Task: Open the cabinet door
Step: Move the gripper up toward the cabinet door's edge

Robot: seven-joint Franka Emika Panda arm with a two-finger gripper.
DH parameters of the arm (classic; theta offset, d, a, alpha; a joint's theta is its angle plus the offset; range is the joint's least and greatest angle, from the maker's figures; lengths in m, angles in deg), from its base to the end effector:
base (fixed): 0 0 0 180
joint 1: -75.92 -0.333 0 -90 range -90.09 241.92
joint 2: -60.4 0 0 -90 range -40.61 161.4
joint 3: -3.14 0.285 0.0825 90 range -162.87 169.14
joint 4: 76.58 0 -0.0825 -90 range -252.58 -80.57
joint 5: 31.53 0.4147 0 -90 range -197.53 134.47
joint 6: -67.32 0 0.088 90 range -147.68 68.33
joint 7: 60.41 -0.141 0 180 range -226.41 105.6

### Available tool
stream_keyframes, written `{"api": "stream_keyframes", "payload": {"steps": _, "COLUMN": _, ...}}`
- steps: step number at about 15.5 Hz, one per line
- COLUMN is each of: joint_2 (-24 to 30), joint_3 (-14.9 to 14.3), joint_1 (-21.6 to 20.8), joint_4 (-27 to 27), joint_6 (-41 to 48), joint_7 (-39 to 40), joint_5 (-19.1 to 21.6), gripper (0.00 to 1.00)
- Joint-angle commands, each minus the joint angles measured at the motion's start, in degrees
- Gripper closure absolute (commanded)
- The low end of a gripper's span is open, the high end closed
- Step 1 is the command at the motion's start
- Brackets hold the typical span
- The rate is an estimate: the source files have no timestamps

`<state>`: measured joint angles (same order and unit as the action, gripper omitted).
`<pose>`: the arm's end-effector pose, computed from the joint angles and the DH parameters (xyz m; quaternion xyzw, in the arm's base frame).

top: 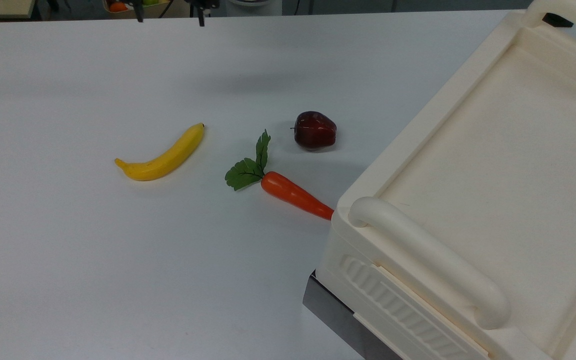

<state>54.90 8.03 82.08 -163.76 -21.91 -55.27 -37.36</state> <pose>0.6063 -0.0297 0.5266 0.9979 0.0345 -0.0325 0.0450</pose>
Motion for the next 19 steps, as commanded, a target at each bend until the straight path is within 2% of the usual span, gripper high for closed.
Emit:
{"api": "stream_keyframes", "payload": {"steps": 1, "joint_2": -0.8, "joint_3": 0.0, "joint_1": -2.2, "joint_4": 0.3, "joint_6": -0.1, "joint_7": -0.3, "joint_5": -0.2, "gripper": 0.0}}
{"api": "stream_keyframes", "payload": {"steps": 3, "joint_2": -1.8, "joint_3": 0.2, "joint_1": -3.7, "joint_4": 0.6, "joint_6": -0.7, "joint_7": -0.3, "joint_5": 0.7, "gripper": 0.0}}
{"api": "stream_keyframes", "payload": {"steps": 5, "joint_2": -1.8, "joint_3": 0.2, "joint_1": -6.7, "joint_4": 0.6, "joint_6": -5.9, "joint_7": -0.2, "joint_5": 1.7, "gripper": 0.0}}
{"api": "stream_keyframes", "payload": {"steps": 7, "joint_2": -1.9, "joint_3": 0.2, "joint_1": -7.9, "joint_4": 2.0, "joint_6": -9.7, "joint_7": 0.3, "joint_5": 3.7, "gripper": 0.0}}
{"api": "stream_keyframes", "payload": {"steps": 10, "joint_2": -3.2, "joint_3": 0.3, "joint_1": -11.0, "joint_4": 4.6, "joint_6": -11.2, "joint_7": 5.7, "joint_5": 6.6, "gripper": 0.0}}
{"api": "stream_keyframes", "payload": {"steps": 13, "joint_2": -3.9, "joint_3": 0.2, "joint_1": -12.0, "joint_4": 5.9, "joint_6": -17.9, "joint_7": 13.8, "joint_5": 15.1, "gripper": 0.0}}
{"api": "stream_keyframes", "payload": {"steps": 14, "joint_2": -4.0, "joint_3": 0.3, "joint_1": -12.2, "joint_4": 5.9, "joint_6": -20.1, "joint_7": 16.1, "joint_5": 16.6, "gripper": 0.0}}
{"api": "stream_keyframes", "payload": {"steps": 19, "joint_2": -6.2, "joint_3": 0.3, "joint_1": -18.5, "joint_4": 6.8, "joint_6": -25.3, "joint_7": 24.0, "joint_5": 17.0, "gripper": 0.0}}
